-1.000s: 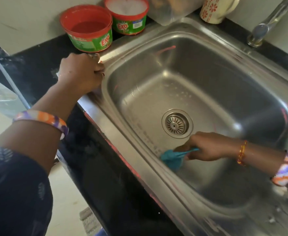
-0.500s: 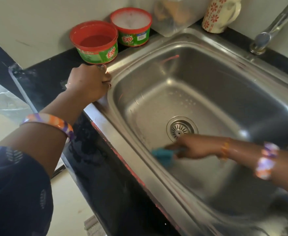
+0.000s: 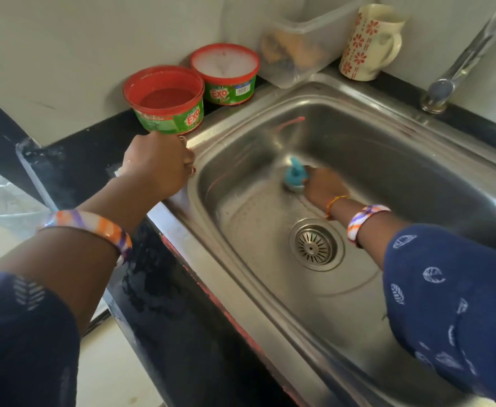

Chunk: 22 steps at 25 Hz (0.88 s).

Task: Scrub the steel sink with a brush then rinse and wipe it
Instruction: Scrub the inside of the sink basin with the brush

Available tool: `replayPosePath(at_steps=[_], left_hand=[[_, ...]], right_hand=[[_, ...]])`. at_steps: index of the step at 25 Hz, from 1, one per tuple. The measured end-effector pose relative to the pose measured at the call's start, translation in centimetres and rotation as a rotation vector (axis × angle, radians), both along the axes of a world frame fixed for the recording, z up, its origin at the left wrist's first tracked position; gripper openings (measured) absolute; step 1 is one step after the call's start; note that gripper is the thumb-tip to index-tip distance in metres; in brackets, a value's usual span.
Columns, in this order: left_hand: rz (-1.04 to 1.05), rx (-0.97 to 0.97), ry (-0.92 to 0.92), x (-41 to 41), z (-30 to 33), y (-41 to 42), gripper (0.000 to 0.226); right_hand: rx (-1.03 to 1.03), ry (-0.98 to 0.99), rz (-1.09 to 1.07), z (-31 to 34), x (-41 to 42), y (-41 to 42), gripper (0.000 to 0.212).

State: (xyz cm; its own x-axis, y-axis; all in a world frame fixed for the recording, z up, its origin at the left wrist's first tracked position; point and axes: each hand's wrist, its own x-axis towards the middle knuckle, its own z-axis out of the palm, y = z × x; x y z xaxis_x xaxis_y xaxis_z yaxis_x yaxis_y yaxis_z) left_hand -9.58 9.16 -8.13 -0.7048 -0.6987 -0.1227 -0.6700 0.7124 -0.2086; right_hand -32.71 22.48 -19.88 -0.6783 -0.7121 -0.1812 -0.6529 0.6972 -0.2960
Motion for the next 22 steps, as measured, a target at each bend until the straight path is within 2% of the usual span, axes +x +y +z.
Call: replayPosePath(at_steps=[1,2,3,6,7,8,10,12,13,14,17,18,20,22], left_hand=[[-0.009,-0.004,0.002,0.1,-0.1,0.0,0.029],[-0.019,-0.010,0.004,0.1,-0.1,0.0,0.028],[-0.030,-0.014,-0.001,0.2,-0.2,-0.1,0.028],[-0.061,-0.040,-0.035,0.1,-0.3,-0.4,0.030],[-0.063,-0.046,-0.048,0.0,-0.3,-0.6,0.031],[-0.067,-0.052,-0.063,0.0,-0.4,-0.7,0.032],[-0.087,-0.076,-0.090,-0.1,-0.6,-0.8,0.032],[-0.104,-0.089,-0.118,-0.1,-0.4,-0.7,0.033],[-0.107,-0.093,-0.129,-0.2,-0.3,-0.6,0.033],[-0.115,-0.105,-0.148,-0.4,-0.3,-0.4,0.032],[-0.148,-0.158,-0.258,-1.1,0.3,0.6,0.026],[-0.142,-0.164,-0.291,-1.3,0.4,0.9,0.025],[-0.104,-0.142,-0.276,-2.4,0.8,1.6,0.026],[-0.116,-0.120,-0.166,-4.4,1.4,2.0,0.025]], right_hand=[[0.038,-0.010,-0.123,0.3,-0.9,0.7,0.039],[0.050,-0.017,-0.143,0.3,-0.9,1.6,0.038],[0.030,-0.047,-0.036,-0.1,0.3,2.4,0.038],[-0.015,-0.254,0.469,-0.9,8.2,6.0,0.043],[-0.009,-0.247,0.554,-0.9,9.2,7.1,0.045],[-0.012,-0.186,0.553,-0.6,8.4,7.0,0.045],[0.035,-0.026,0.300,-0.5,4.1,4.7,0.043],[0.006,-0.026,-0.059,0.2,0.5,2.4,0.041],[-0.017,-0.064,-0.107,0.0,0.6,1.6,0.040],[-0.042,-0.113,-0.052,-0.7,1.9,1.4,0.038],[-0.027,-0.237,0.375,-1.6,9.9,3.9,0.043],[0.004,-0.230,0.413,-1.4,10.8,4.3,0.045],[-0.007,-0.121,0.278,-1.0,8.6,3.2,0.046],[0.029,-0.080,0.032,0.0,4.3,2.4,0.044]])
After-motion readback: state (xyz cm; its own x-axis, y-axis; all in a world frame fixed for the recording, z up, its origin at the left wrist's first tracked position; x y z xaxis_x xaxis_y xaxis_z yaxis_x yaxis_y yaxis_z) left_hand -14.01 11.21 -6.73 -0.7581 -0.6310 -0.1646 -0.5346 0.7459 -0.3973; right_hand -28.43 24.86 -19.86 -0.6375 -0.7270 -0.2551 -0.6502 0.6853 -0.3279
